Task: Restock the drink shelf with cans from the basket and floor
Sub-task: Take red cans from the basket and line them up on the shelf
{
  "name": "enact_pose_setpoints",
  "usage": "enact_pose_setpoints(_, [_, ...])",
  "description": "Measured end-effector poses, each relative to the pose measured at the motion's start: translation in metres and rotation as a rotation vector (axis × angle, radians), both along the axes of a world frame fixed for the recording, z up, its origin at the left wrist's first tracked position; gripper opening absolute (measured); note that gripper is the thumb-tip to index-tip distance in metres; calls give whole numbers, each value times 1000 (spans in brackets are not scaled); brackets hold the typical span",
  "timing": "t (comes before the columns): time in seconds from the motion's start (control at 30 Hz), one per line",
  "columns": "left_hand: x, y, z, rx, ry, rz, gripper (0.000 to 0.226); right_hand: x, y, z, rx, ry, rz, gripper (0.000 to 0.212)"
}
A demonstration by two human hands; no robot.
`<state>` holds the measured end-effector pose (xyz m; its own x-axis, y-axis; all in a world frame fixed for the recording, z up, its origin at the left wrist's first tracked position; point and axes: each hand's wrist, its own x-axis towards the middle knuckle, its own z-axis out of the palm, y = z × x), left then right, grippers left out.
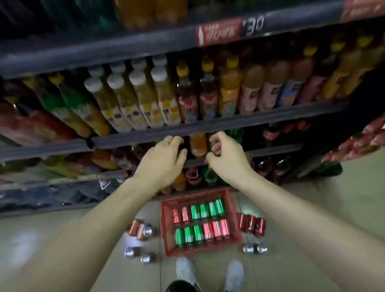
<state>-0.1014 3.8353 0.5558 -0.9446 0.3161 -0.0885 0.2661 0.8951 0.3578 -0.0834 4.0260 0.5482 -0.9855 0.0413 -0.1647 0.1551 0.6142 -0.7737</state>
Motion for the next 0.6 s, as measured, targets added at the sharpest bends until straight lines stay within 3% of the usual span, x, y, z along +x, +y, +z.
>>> enact_pose_setpoints(0.23, [37,-21,-151,8,-336,104,34,32,2,-153,65,-349,-24,35])
enact_pose_setpoints(0.4, [52,-21,-299,10,-519,120,42,48,-8,-309,128,-546,-9,40])
enact_pose_setpoints(0.5, [62,-15,-396,-2,-614,104,57,58,-6,-407,277,-613,111,41])
enact_pose_setpoints(0.6, [70,-5,-495,-19,-686,72,57,69,1,-498,453,-678,283,36])
